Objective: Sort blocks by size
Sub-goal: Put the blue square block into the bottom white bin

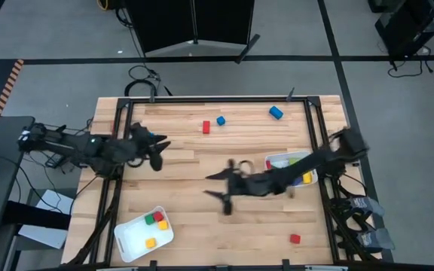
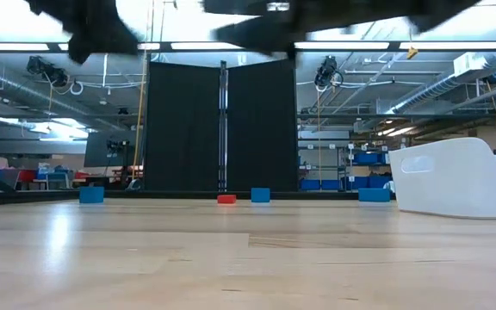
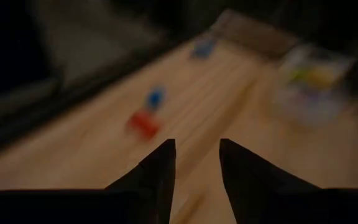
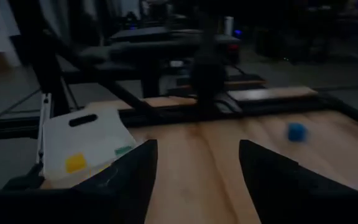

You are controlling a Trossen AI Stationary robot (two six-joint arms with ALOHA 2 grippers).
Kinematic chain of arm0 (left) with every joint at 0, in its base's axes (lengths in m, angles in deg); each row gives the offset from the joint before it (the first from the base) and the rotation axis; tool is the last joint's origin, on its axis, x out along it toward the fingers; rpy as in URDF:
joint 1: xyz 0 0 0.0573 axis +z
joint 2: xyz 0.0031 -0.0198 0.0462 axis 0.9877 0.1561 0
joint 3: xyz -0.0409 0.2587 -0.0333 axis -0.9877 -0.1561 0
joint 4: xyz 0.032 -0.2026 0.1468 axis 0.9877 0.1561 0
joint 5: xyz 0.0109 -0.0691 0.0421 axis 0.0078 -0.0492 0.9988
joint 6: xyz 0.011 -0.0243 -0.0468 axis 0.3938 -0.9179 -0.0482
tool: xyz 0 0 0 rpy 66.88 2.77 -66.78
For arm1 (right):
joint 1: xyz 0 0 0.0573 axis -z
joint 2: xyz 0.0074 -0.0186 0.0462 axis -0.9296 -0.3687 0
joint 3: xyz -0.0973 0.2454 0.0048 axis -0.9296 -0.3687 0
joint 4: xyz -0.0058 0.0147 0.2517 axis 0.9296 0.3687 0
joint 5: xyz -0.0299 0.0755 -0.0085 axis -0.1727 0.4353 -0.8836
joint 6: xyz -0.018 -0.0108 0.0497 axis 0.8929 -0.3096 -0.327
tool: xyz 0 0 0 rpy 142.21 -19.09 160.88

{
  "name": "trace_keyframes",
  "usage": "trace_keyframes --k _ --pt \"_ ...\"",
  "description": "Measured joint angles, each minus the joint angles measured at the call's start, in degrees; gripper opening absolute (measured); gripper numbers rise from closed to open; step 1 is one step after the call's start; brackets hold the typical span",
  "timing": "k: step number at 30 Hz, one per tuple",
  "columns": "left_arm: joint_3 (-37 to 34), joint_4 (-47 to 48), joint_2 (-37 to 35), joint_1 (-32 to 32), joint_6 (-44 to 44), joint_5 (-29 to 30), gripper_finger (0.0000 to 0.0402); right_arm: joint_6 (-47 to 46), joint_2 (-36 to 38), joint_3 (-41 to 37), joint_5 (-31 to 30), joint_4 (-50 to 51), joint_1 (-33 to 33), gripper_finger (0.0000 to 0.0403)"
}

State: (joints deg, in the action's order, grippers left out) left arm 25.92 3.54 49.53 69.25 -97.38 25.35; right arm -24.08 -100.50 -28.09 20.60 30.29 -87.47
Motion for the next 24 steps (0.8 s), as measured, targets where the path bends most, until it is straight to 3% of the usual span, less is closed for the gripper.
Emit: trace_keyframes --k 4,9,16,24 --pt "4.8 18.1 7.2 8.6 -12.1 -6.0 0.0142 -1.5 10.6 -9.9 -6.1 -0.1 -2.6 0.0236" --pt "7.9 29.6 16.5 21.6 -13.0 -11.7 0.0167 0.9 18.6 -15.3 -13.7 0.0 -6.8 0.0236" --pt "8.2 31.5 25.1 37.1 -4.2 -16.7 0.0220 6.4 21.2 -15.7 -19.6 0.0 -12.2 0.0233" --pt "8.2 27.3 31.2 47.3 2.7 -24.2 0.0277 9.4 21.2 -15.7 -21.8 -0.5 -13.4 0.0233"
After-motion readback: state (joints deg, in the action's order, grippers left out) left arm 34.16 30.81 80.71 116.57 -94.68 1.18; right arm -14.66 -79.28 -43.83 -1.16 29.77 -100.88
